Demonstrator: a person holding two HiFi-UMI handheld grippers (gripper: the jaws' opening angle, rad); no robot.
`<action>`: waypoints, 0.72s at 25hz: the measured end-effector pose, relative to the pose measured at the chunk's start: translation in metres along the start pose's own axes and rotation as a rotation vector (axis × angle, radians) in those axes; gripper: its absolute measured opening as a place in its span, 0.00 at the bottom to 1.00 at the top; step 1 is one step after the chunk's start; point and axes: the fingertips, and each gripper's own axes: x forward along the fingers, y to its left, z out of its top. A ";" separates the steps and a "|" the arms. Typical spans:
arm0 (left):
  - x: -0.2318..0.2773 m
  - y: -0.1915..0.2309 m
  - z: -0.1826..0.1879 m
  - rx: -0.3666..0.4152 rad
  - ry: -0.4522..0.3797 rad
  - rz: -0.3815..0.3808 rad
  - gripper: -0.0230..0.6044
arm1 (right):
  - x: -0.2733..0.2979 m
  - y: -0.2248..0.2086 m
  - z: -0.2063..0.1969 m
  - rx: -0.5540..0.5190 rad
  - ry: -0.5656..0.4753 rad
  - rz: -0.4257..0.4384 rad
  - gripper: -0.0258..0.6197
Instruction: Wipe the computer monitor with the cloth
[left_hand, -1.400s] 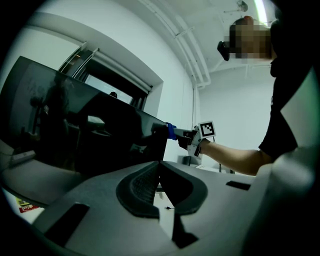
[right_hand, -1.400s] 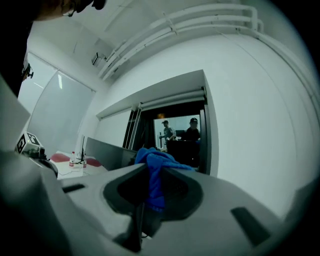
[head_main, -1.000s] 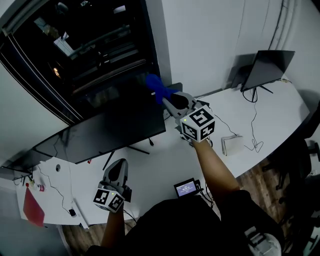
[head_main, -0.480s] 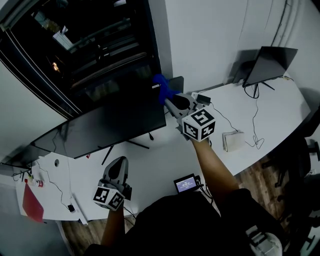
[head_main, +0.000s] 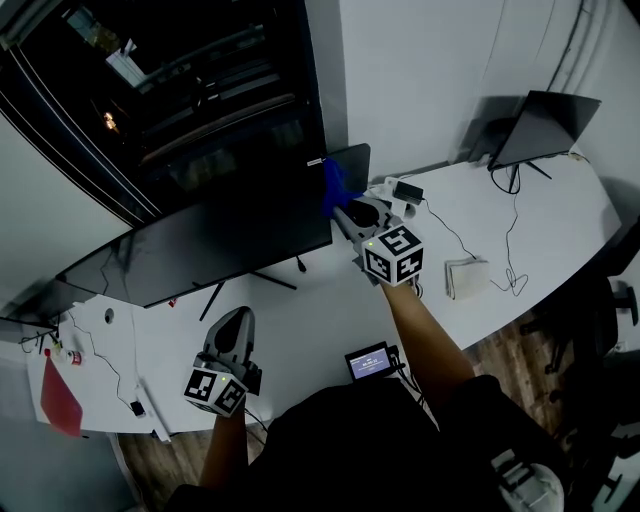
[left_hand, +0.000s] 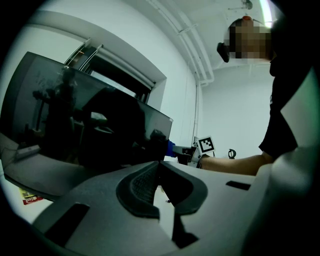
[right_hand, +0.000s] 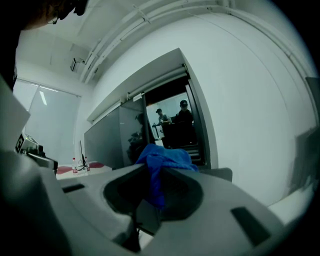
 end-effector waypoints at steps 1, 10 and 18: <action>-0.001 0.000 -0.001 -0.004 0.000 0.002 0.03 | 0.001 0.000 -0.006 0.003 0.011 -0.001 0.13; -0.003 0.000 -0.010 -0.033 0.009 0.025 0.03 | 0.003 -0.003 -0.047 0.033 0.087 -0.003 0.13; -0.005 0.002 -0.018 -0.040 0.017 0.034 0.03 | 0.006 -0.006 -0.078 0.070 0.127 -0.007 0.13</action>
